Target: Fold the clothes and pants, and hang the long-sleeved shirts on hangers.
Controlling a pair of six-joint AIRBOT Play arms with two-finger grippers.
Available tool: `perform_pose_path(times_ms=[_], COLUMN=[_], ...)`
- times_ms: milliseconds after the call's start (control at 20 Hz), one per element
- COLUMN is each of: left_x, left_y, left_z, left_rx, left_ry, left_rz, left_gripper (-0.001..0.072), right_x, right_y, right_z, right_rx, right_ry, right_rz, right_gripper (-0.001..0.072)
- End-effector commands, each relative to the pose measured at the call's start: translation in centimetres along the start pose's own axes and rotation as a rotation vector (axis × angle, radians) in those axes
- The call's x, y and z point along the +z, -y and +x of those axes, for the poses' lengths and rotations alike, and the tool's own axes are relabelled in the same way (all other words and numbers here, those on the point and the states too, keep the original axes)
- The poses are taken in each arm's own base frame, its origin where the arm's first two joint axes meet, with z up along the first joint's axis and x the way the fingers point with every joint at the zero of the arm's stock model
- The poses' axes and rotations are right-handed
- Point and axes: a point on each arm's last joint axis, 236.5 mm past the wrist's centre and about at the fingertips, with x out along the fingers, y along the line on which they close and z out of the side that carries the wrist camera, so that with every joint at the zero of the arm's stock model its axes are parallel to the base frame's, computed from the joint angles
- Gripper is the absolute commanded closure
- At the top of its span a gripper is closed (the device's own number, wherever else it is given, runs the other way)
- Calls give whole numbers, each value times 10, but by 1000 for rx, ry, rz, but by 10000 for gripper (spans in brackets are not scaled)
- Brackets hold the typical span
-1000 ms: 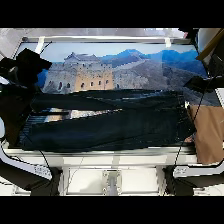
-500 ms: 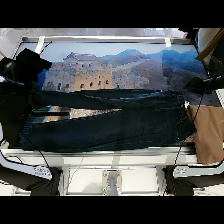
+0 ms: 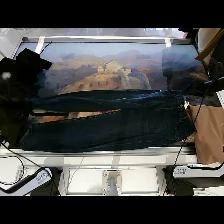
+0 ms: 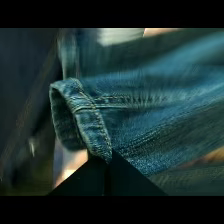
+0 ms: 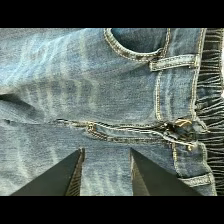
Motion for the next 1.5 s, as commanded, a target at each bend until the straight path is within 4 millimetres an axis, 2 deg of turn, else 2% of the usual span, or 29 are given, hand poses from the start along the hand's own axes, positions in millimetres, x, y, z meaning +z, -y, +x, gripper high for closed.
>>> perform_pose_path(times_ms=[0,50,100,150,250,300,350,450,600,750,850,1000,1150,1300,1350,1400,1450], left_x=[-72,-68,-53,-30,22,41,50,43,37,37,45,64,66,48,44,43,46], left_y=[0,-3,-10,-22,-47,-55,-59,-48,-8,-8,-18,-35,-28,-10,-6,-5,-5], left_z=[35,36,32,23,-6,-16,-19,1,45,76,82,79,88,106,110,111,109], left_rx=[104,115,140,166,205,210,194,89,-131,-162,-140,-101,-138,-199,-210,-213,-211], left_ry=[-83,-62,-2,78,244,287,280,130,-38,-86,-61,15,10,-76,-98,-102,-95], left_rz=[30,-53,-166,-298,-406,-421,-446,-472,-446,-465,-464,-467,-483,-496,-495,-494,-490], left_gripper=[689,540,111,5,-1,0,0,1,0,0,0,1,8,25,136,285,476], right_x=[0,1,1,0,1,3,6,15,16,12,11,14,16,16,16,15,14], right_y=[-7,-8,-8,-8,-7,-7,-5,-1,0,-2,-2,-1,-1,-1,-1,-2,-2], right_z=[0,0,0,0,0,0,0,0,0,1,1,1,0,0,1,1,1], right_rx=[29,31,30,30,28,26,19,5,1,8,10,6,4,5,6,7,8], right_ry=[4,5,4,4,7,14,29,65,71,54,49,60,69,68,67,65,62], right_rz=[0,0,0,0,-1,-11,-23,-21,-40,-49,-50,-49,-49,-48,-48,-47,-47], right_gripper=[364,352,352,352,352,352,352,352,352,352,352,353,353,353,353,353,353])
